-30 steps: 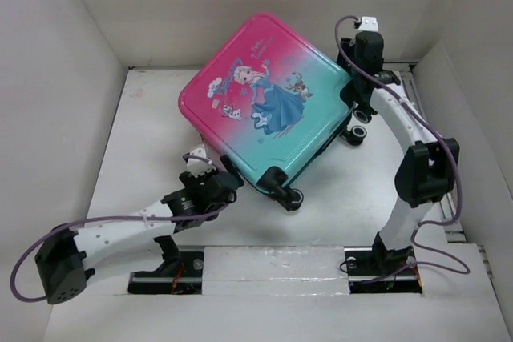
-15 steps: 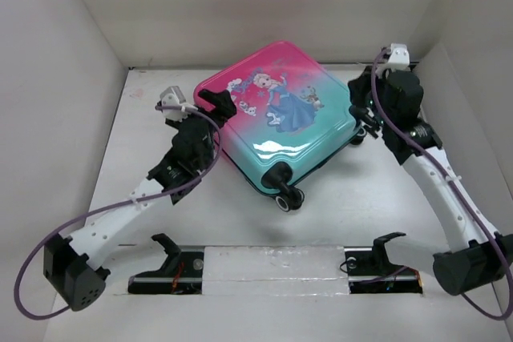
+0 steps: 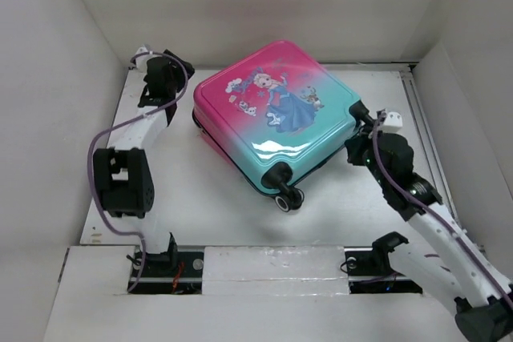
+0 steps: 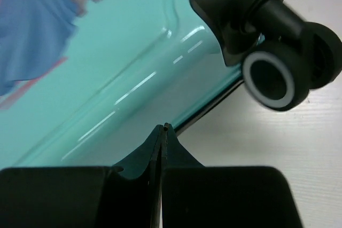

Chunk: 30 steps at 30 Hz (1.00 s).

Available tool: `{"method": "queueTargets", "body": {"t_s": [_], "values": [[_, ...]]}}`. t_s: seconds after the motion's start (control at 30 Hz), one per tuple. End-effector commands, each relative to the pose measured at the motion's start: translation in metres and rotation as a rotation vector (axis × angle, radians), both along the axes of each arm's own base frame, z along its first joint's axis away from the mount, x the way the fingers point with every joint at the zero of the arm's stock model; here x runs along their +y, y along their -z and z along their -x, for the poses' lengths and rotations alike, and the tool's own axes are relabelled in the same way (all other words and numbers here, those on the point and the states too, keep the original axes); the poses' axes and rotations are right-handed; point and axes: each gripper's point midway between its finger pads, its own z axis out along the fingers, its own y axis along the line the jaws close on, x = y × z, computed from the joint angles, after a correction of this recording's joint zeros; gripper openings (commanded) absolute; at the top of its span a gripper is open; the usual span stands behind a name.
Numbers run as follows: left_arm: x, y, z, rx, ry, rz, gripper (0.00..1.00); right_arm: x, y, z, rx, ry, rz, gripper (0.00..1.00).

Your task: Pack the luggage

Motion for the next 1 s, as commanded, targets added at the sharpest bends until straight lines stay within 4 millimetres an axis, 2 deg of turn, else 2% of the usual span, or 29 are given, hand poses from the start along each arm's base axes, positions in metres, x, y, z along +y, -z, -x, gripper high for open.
{"method": "queueTargets", "body": {"t_s": [0.0,0.03,0.07,0.13,0.17,0.2,0.23,0.27,0.3,0.33,0.37,0.4,0.43,0.47,0.5,0.53,0.57,0.6,0.63,0.67,0.7,0.73,0.77,0.8,0.83,0.87,0.9,0.93,0.97], "values": [[-0.023,0.015,-0.012,0.054,0.125,0.026,0.62,-0.002,0.036,-0.024,0.086,0.06,0.028,0.0],[-0.024,0.025,-0.012,0.065,0.134,0.029,0.62,0.004,0.053,-0.032,0.146,0.044,0.06,0.0],[-0.026,0.027,-0.012,0.05,0.144,0.032,0.62,0.008,0.047,-0.044,0.115,0.04,0.054,0.0],[-0.031,0.05,-0.006,0.085,0.163,0.052,0.62,0.015,0.035,-0.063,0.079,0.029,0.054,0.0],[-0.038,0.055,-0.003,0.081,0.184,0.056,0.62,0.018,0.041,-0.073,0.092,0.024,0.073,0.0],[-0.045,0.057,0.001,0.08,0.2,0.068,0.62,0.027,0.021,-0.087,0.035,0.012,0.044,0.0],[-0.05,0.079,0.014,0.12,0.218,0.072,0.62,0.032,0.017,-0.094,0.023,-0.002,0.044,0.0],[-0.056,0.087,0.022,0.13,0.227,0.08,0.61,0.039,0.025,-0.104,0.042,-0.025,0.055,0.0],[-0.068,0.077,0.03,0.087,0.244,0.074,0.61,0.052,0.014,-0.113,0.001,-0.075,0.034,0.0],[-0.073,0.081,0.04,0.085,0.245,0.079,0.61,0.059,0.003,-0.122,-0.024,-0.089,0.021,0.0],[-0.078,0.11,0.064,0.139,0.25,0.071,0.61,0.064,0.0,-0.129,-0.031,-0.104,0.023,0.0],[-0.092,0.099,0.076,0.1,0.27,0.086,0.61,0.07,0.011,-0.138,-0.011,-0.121,0.042,0.0],[-0.094,0.105,0.087,0.1,0.265,0.077,0.6,0.077,0.011,-0.144,-0.01,-0.15,0.044,0.0],[-0.095,0.13,0.11,0.15,0.276,0.071,0.59,0.083,-0.003,-0.154,-0.035,-0.159,0.033,0.0],[-0.097,0.137,0.121,0.167,0.274,0.074,0.59,0.088,0.009,-0.164,-0.013,-0.173,0.054,0.0],[-0.105,0.129,0.133,0.137,0.295,0.071,0.59,0.096,0.007,-0.168,-0.017,-0.21,0.053,0.0],[-0.115,0.135,0.157,0.148,0.337,0.067,0.58,0.098,0.005,-0.181,-0.016,-0.216,0.061,0.0],[-0.109,0.15,0.164,0.18,0.311,0.061,0.58,0.102,0.003,-0.187,-0.018,-0.225,0.057,0.0],[-0.126,0.139,0.181,0.155,0.363,0.058,0.58,0.104,0.005,-0.193,-0.011,-0.228,0.069,0.0],[-0.13,0.141,0.193,0.162,0.365,0.038,0.58,0.108,-0.012,-0.201,-0.023,-0.255,0.052,0.0],[-0.132,0.15,0.209,0.186,0.369,0.033,0.58,0.107,-0.014,-0.209,-0.02,-0.27,0.062,0.0],[-0.14,0.147,0.22,0.178,0.389,0.03,0.58,0.113,-0.001,-0.219,0.015,-0.287,0.076,0.0],[-0.156,0.137,0.241,0.155,0.429,0.016,0.58,0.113,0.004,-0.222,0.056,-0.297,0.078,0.0],[-0.167,0.133,0.254,0.153,0.441,0.042,0.58,0.12,-0.031,-0.236,-0.006,-0.313,0.071,0.0],[-0.175,0.136,0.269,0.156,0.462,0.041,0.56,0.127,-0.017,-0.249,0.033,-0.329,0.073,0.02],[-0.195,0.132,0.299,0.166,0.54,0.04,0.56,0.133,-0.023,-0.257,0.029,-0.35,0.079,0.04],[-0.194,0.13,0.305,0.154,0.503,0.036,0.56,0.145,-0.064,-0.262,-0.016,-0.384,0.073,0.04],[-0.2,0.131,0.318,0.158,0.509,0.064,0.56,0.154,-0.072,-0.265,-0.017,-0.407,0.079,0.06],[-0.217,0.123,0.341,0.138,0.584,0.078,0.56,0.162,-0.056,-0.276,0.024,-0.424,0.08,0.09]]}}
